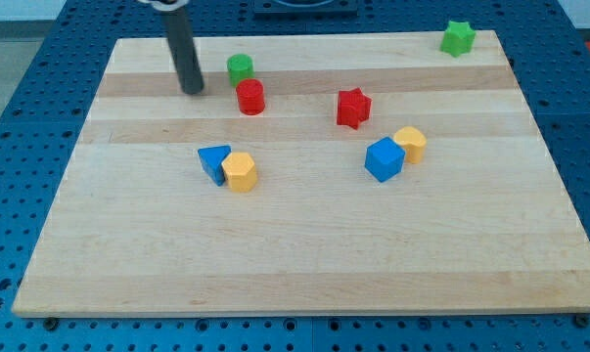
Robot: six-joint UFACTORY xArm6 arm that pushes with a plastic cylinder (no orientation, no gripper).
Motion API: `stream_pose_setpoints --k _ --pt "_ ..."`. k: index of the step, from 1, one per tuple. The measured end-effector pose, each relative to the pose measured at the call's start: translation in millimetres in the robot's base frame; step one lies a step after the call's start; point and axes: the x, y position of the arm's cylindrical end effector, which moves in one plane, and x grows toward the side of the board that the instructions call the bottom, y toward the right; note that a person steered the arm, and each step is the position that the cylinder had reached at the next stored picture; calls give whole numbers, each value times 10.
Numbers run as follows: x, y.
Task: Move the green circle towards top right of the board
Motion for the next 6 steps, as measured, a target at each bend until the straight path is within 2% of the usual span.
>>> stream_pose_setpoints --k 3,5,6 --pt "-167 1036" --pt "-478 811" --pt "-520 1094"
